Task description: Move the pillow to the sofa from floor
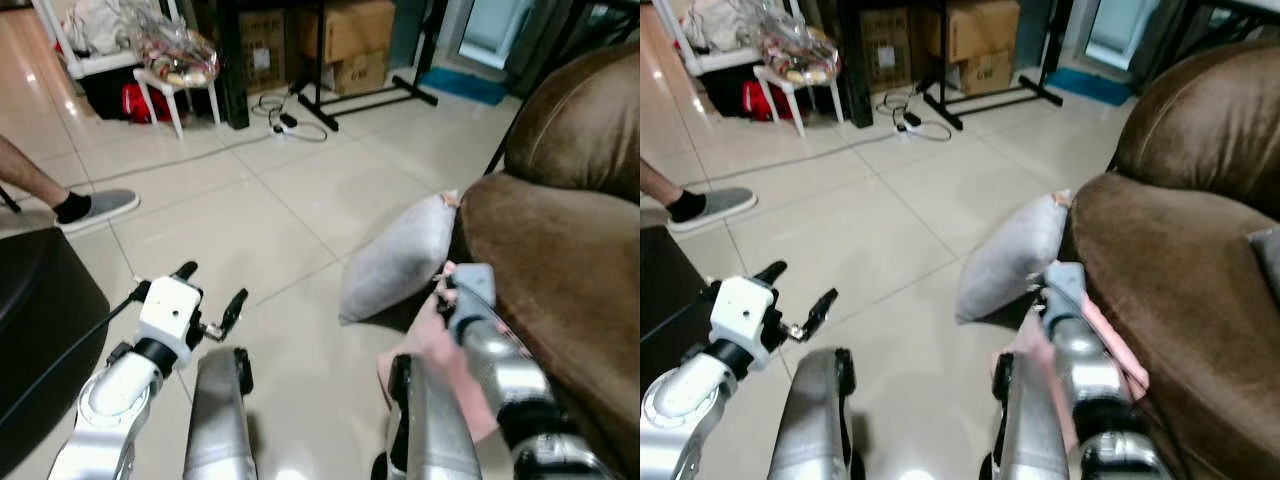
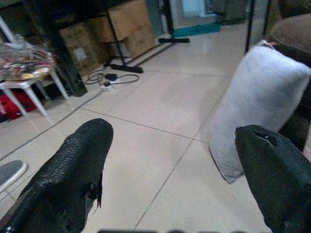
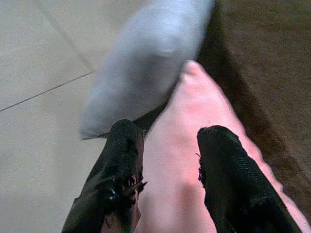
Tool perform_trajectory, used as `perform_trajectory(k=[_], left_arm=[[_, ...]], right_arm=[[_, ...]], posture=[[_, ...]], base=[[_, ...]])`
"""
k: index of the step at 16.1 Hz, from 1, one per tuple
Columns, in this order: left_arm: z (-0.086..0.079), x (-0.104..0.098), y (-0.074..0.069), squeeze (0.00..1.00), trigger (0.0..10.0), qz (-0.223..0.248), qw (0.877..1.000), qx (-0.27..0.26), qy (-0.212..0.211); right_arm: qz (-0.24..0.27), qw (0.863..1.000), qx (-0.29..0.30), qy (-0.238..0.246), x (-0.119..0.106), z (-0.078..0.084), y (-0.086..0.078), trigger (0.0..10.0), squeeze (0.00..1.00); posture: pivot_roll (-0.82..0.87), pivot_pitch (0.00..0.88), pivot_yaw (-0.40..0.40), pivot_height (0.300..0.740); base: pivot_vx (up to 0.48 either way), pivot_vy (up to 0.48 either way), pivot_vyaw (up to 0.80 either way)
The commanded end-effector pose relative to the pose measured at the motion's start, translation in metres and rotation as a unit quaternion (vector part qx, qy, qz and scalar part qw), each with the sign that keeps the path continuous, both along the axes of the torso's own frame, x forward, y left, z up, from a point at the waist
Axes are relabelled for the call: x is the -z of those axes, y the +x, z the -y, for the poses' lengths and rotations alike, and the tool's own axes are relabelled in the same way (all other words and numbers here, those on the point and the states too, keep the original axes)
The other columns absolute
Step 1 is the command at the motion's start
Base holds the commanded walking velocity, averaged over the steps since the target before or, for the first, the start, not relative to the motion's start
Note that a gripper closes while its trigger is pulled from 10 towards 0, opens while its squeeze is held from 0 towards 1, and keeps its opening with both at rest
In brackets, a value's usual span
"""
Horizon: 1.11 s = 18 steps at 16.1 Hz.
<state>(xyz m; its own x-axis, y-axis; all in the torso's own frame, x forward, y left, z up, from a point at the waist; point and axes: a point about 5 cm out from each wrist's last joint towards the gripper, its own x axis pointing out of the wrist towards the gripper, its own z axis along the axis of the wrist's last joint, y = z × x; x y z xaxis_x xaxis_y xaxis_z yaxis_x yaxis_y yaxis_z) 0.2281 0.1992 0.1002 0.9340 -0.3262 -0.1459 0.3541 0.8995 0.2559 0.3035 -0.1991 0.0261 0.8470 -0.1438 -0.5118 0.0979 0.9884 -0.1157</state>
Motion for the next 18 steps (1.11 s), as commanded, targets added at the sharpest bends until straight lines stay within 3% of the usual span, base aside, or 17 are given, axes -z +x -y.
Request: perform_trajectory(k=[1, 4, 7, 13, 14, 17, 18], left_arm=[[0.004, -0.005, 0.0, 0.0, 10.0, 0.001, 1.0, 0.022, -0.001], [0.004, -0.014, -0.005, 0.0, 10.0, -0.006, 0.998, 0.064, 0.012], [0.0, -0.025, -0.011, 0.0, 10.0, -0.017, 0.994, 0.1, 0.027], [-0.006, -0.053, -0.026, 0.0, 10.0, -0.033, 0.988, 0.144, 0.032], [-0.009, -0.06, -0.033, 0.0, 10.0, -0.042, 0.986, 0.155, 0.04], [-0.012, -0.062, -0.044, 0.0, 10.0, -0.064, 0.984, 0.161, 0.046], [-0.012, -0.062, -0.045, 0.0, 10.0, -0.068, 0.983, 0.162, 0.046]], right_arm=[[0.004, 1.0, 0.025, -0.003, -0.001, 0.009, 0.003, 10.0, 1.0], [-0.023, 0.997, 0.051, -0.061, 0.001, 0.038, 0.005, 10.0, 1.0], [-0.054, 0.994, 0.049, -0.081, 0.007, 0.049, 0.0, 10.0, 1.0], [-0.082, 0.989, 0.05, -0.11, 0.012, 0.057, -0.005, 10.0, 1.0], [-0.094, 0.985, 0.061, -0.132, 0.013, 0.062, -0.008, 10.0, 0.0], [-0.138, 0.976, 0.065, -0.156, 0.021, 0.068, -0.019, 10.0, 0.0], [-0.14, 0.976, 0.063, -0.156, 0.022, 0.068, -0.019, 9.4, 0.0]], posture=[[0.08, 0.0, -0.015, 0.447], [0.12, 0.0, -0.015, 0.447], [0.16, 0.0, -0.003, 0.447], [0.23, 0.116, 0.022, 0.447], [0.25, 0.142, 0.032, 0.447], [0.26, 0.154, 0.043, 0.447], [0.26, 0.154, 0.043, 0.447]], base=[[0.0, 0.0, 0.0], [0.0, 0.0, 0.0], [0.0, 0.0, 0.0], [0.0, 0.0, 0.0], [0.0, 0.0, 0.0], [0.0, 0.0, 0.0], [0.0, 0.0, 0.0]])
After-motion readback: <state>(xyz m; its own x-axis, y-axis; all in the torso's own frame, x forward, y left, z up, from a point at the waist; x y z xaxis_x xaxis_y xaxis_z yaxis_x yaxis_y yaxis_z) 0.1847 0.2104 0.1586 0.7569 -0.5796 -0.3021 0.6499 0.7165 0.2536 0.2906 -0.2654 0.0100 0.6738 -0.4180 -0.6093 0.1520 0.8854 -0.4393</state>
